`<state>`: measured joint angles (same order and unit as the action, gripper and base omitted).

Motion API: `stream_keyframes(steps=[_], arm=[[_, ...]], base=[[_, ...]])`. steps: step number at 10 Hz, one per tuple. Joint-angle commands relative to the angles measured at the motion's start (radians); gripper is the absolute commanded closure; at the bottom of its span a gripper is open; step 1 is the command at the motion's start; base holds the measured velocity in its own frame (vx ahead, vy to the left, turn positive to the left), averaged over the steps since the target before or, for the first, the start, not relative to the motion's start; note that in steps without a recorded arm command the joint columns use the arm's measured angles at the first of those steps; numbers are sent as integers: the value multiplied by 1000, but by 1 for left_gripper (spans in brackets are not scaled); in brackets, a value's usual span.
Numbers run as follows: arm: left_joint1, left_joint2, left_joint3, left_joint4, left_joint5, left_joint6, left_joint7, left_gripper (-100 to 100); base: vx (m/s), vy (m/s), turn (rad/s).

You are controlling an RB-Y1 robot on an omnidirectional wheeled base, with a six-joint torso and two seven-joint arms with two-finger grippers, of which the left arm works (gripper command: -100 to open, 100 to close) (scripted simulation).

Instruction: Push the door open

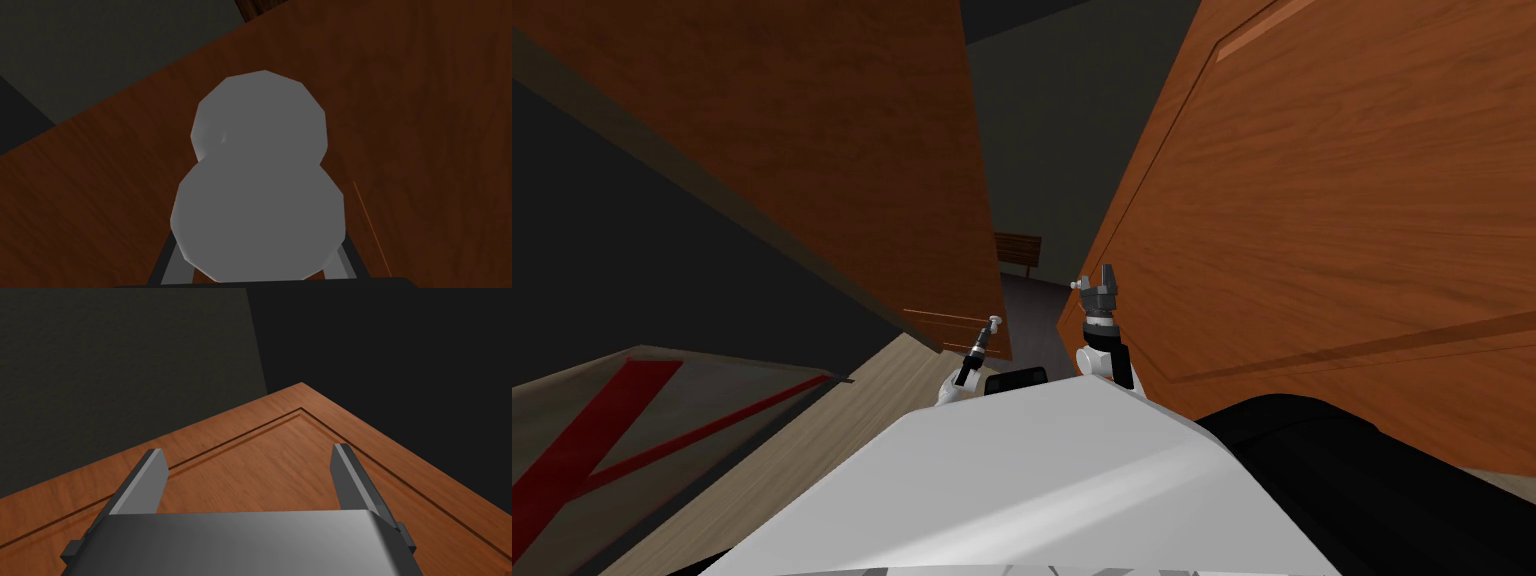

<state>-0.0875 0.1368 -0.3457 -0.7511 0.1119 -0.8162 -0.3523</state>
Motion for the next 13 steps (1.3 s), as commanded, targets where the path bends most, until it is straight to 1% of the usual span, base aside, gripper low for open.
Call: stream_keyframes(steps=[1,2,3,4,5,6,7,8,9,10,11,12,13], arm=[[0,-2,17,-3,12,-4,50,100],[0,-2,17,-3,12,-4,68,100],[4,-4,25,-6,19,-3,102,100],[4,-4,25,-6,19,-3,110,100],[7,-7,34,-8,26,-1,148,100],[7,-7,34,-8,26,-1,152,100],[10,-10,43,-11,33,0,192,100],[13,-12,51,-14,41,1,219,100],[13,-12,51,-14,41,1,235,100],[17,-15,60,-17,48,3,271,100],[17,-15,60,-17,48,3,277,100],[20,-18,69,-20,55,4,318,100],[23,-21,78,-23,62,6,344,100]], base=[[56,-28,-48],[43,-21,-12],[42,-19,-30],[34,-14,-10],[38,-21,-30],[30,-14,-16],[34,-17,-33],[54,-40,-46],[49,-23,-5],[50,-10,-28],[41,-9,-17],[39,-22,-19],[60,-26,-36]])
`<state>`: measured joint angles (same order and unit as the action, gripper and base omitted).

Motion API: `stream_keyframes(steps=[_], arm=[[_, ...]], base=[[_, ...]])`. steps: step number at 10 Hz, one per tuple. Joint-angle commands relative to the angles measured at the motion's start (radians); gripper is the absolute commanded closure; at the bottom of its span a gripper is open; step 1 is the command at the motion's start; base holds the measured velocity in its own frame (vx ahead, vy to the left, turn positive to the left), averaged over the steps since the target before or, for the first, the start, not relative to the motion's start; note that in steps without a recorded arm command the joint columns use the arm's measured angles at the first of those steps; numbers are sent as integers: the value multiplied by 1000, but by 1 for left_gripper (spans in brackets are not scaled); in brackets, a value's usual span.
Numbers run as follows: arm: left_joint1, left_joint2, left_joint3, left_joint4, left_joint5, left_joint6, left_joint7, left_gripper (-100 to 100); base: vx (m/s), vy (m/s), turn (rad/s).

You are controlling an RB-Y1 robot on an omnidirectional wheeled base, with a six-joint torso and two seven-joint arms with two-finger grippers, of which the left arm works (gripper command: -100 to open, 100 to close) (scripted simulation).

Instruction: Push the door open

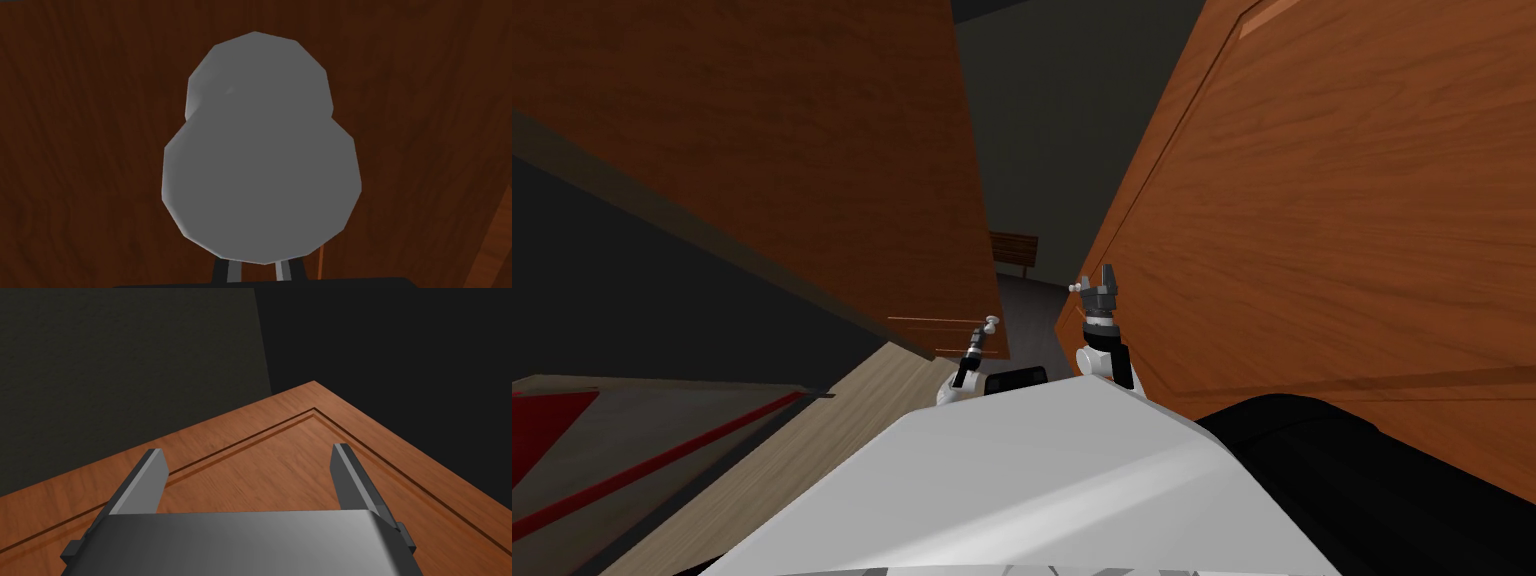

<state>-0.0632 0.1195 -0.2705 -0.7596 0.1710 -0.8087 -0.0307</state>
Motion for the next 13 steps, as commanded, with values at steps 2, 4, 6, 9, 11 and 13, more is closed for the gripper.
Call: stream_keyframes(steps=[2,4,6,9,11,13], arm=[[9,-2,-4,-13,20,2,60,-100],[13,-3,-15,-18,41,0,109,-100],[18,-5,-29,-25,70,-3,168,-100],[25,-8,-46,-34,105,-6,245,-100],[29,-9,-55,-39,124,-8,284,-100],[36,-12,-76,-50,166,-12,347,-100]], base=[[32,-4,-18],[-37,28,-37],[-60,18,-54],[-40,23,-31],[-31,21,-40],[-47,26,-53]])
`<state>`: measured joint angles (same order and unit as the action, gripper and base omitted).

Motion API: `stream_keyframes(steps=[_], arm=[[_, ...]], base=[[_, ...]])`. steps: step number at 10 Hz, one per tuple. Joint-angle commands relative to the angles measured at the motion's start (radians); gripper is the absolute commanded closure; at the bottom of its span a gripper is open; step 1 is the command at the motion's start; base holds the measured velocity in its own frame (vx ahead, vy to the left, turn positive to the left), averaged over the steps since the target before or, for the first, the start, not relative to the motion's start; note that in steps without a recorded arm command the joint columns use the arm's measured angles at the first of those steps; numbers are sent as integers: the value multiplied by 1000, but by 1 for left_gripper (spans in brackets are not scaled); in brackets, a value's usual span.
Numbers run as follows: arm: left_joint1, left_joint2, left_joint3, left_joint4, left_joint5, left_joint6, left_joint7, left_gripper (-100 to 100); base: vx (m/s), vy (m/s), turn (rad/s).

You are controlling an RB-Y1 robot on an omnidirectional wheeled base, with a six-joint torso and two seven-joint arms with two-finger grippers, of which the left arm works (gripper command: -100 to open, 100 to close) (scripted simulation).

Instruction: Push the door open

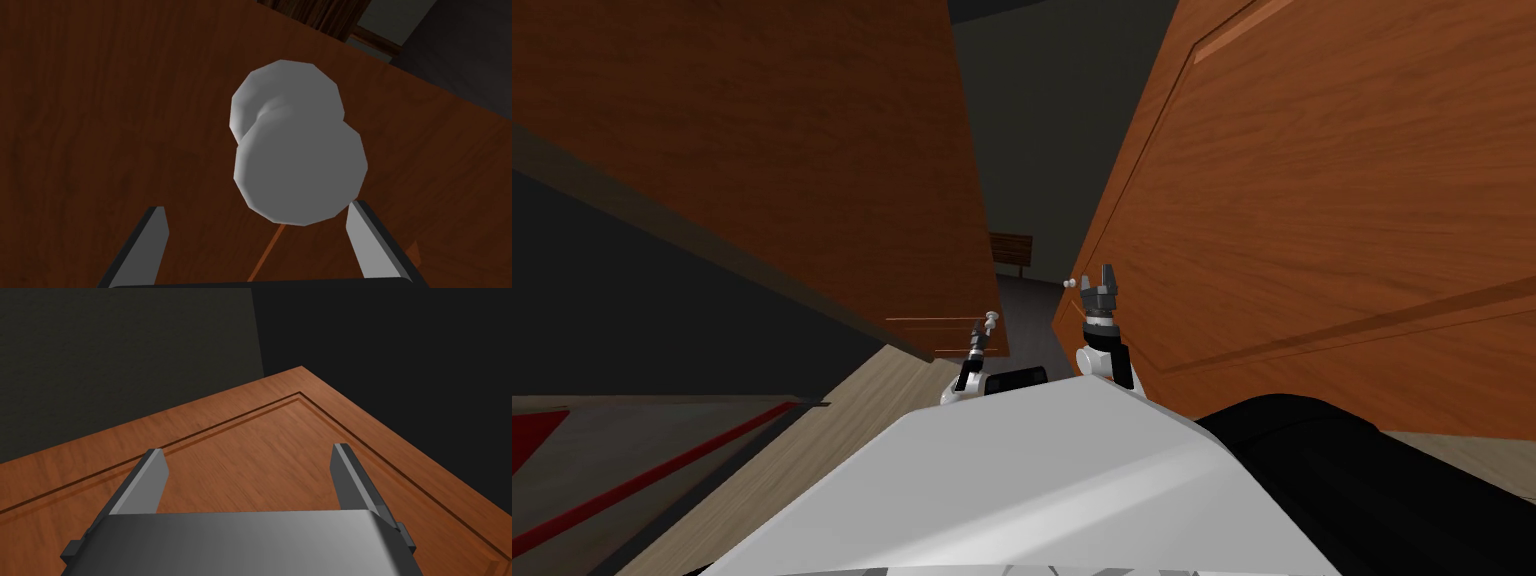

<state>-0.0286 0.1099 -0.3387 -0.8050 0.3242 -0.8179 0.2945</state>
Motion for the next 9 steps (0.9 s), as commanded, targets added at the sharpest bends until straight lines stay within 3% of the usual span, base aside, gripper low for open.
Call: stream_keyframes(steps=[1,2,3,5,8,9], arm=[[2,-2,-8,-4,12,-3,40,-100],[6,-4,-18,-10,34,-5,74,-100],[6,-4,-18,-10,34,-5,81,-100],[15,-8,-41,-21,80,-9,147,-100],[19,-10,-53,-27,104,-12,205,-100],[23,-12,-64,-33,127,-14,245,-100]], base=[[-39,25,-29],[-40,26,-37],[-32,15,-20],[-45,14,-55],[-49,24,-36],[-39,24,-55]])
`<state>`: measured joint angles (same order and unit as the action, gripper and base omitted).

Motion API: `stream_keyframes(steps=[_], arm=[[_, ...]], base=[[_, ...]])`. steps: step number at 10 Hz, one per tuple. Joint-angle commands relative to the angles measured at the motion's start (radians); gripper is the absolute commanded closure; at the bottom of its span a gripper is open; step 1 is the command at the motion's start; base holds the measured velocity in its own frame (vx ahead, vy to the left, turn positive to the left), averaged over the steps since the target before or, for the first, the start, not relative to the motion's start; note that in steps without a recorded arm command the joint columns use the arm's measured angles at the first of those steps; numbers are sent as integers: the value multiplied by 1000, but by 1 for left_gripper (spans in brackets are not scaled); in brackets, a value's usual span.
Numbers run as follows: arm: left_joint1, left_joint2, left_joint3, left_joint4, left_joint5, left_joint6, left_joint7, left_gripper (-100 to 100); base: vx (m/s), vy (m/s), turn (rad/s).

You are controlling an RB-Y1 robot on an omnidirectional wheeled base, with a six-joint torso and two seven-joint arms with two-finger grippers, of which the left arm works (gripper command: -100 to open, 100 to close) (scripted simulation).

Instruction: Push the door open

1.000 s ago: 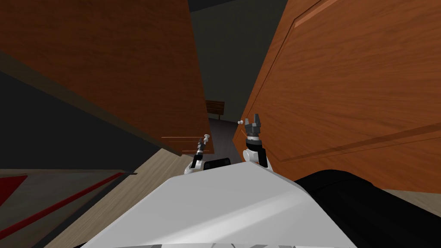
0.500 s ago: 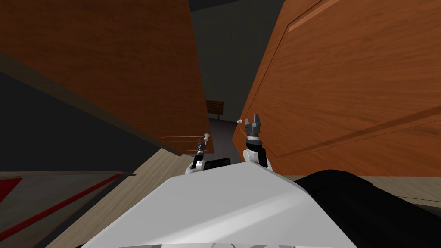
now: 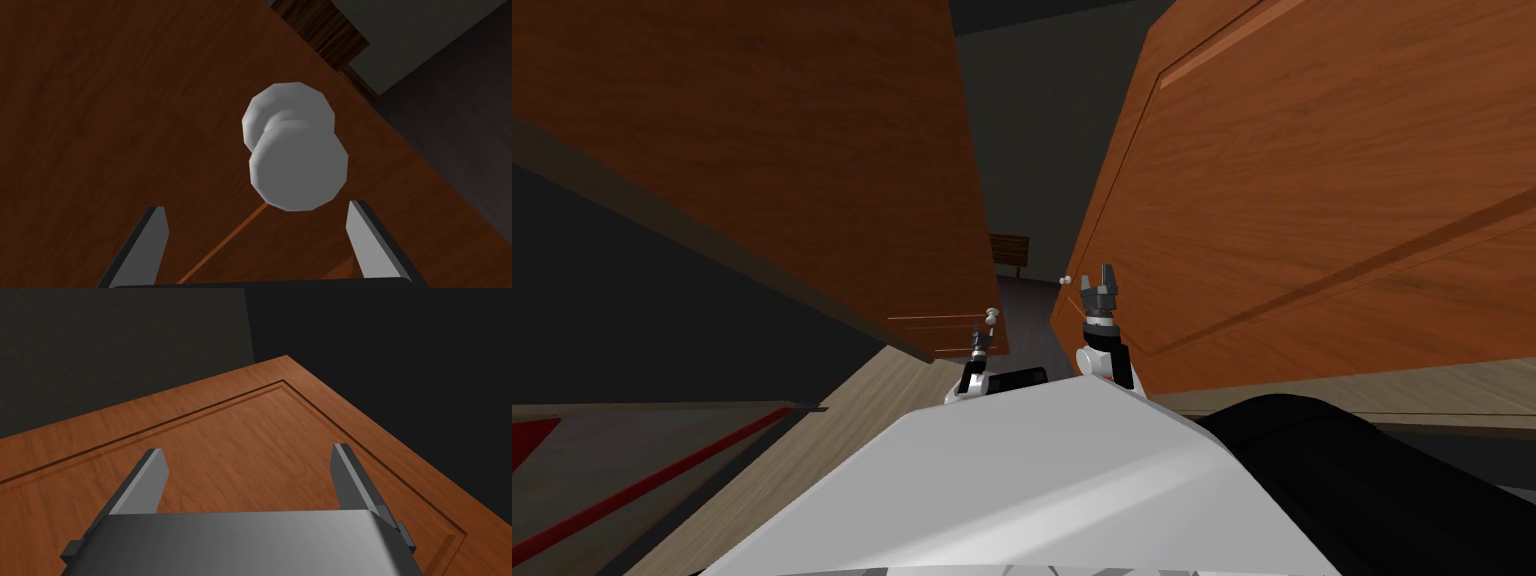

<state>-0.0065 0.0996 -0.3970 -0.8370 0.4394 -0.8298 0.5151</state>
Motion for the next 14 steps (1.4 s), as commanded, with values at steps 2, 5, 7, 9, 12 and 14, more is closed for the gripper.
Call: stream_keyframes(steps=[2,5,7,9,12,14], arm=[[6,-4,-17,-7,35,-4,67,-100],[14,-8,-40,-19,82,-9,149,-100],[19,-10,-51,-25,104,-11,192,-100],[23,-12,-62,-30,126,-13,232,-100],[31,-17,-82,-41,168,-17,313,-100],[38,-21,-101,-50,205,-21,376,-100]], base=[[-54,26,-50],[-38,16,-38],[-59,25,-49],[-38,15,-31],[-38,21,-44],[-51,15,-40]])
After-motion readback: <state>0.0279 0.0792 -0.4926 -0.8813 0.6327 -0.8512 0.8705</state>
